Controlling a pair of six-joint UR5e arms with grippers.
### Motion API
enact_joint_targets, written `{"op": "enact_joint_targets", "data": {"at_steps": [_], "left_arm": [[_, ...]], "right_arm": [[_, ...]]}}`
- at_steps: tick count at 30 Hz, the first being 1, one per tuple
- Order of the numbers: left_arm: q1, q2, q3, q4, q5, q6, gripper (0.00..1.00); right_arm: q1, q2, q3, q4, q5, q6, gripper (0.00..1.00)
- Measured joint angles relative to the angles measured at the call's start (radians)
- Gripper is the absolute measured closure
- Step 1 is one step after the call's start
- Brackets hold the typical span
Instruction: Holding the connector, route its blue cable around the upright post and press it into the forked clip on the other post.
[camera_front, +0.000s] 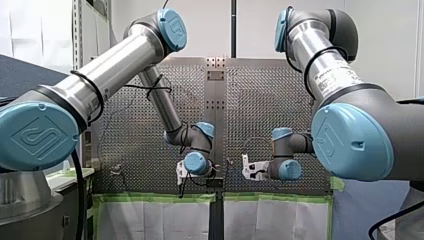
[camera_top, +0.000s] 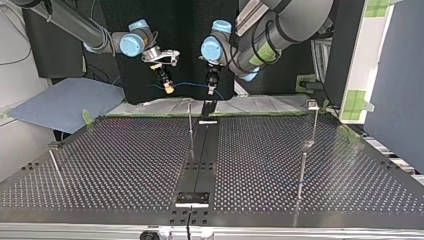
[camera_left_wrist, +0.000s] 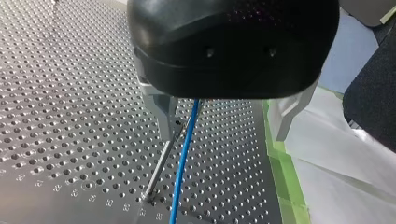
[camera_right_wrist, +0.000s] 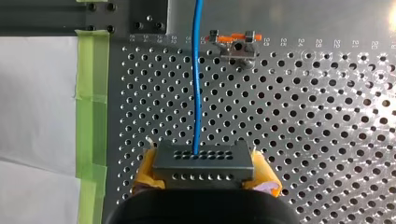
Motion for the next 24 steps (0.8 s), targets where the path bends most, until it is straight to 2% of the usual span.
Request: {"op": "enact_joint_targets", "data": {"at_steps": [8, 20, 24], "left_arm": [[0.002, 0.0, 0.001, 0.009, 0.004, 0.001, 0.0], [0.003, 0.0, 0.0, 0.029, -0.015, 0.043, 0.0], [0.004, 0.0, 0.0, 0.042, -0.013, 0.052, 0.0]], "right_arm": [[0.0, 0.0, 0.0, -0.002, -0.021, -0.001, 1.0], [0.001, 0.0, 0.0, -0.001, -0.025, -0.003, 1.0], [0.002, 0.0, 0.0, -0.002, -0.035, -0.004, 1.0]]}}
